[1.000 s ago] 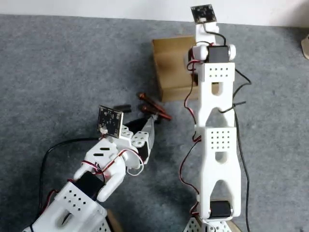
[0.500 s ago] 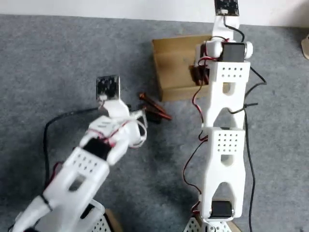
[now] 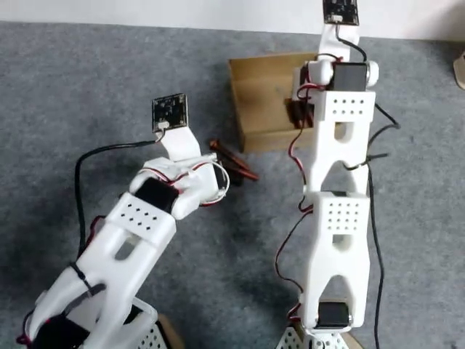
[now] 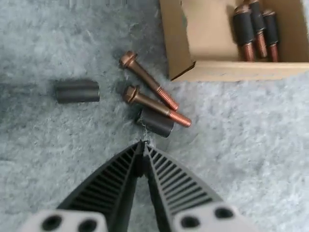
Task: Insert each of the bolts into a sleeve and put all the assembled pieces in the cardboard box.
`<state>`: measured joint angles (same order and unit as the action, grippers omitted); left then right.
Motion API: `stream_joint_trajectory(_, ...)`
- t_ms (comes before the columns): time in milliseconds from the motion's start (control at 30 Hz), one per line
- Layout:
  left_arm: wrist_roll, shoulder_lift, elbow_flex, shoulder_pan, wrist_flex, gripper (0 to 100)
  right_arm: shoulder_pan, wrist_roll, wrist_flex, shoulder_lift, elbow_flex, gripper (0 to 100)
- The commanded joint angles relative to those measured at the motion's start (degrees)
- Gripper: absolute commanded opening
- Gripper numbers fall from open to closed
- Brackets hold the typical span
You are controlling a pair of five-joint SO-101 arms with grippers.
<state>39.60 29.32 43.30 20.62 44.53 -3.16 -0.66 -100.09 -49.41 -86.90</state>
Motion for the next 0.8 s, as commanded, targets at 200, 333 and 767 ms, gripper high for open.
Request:
stream_joint_trajectory(200,0.5,-1.8,-2.8,-0.3,0.4,1,-1.6,0.5,-1.0,23.9,24.4,13.2)
stream_joint_trajectory(333,0.4,-1.9,-2.1,-0.2,2.3,1,-1.7,0.6,-0.9,33.3,36.4,13.2)
stream_joint_trajectory(767,0.6,-1.5,2.9,2.9,4.4,1,-1.5,0.4,0.9,58.2,66.8,13.2)
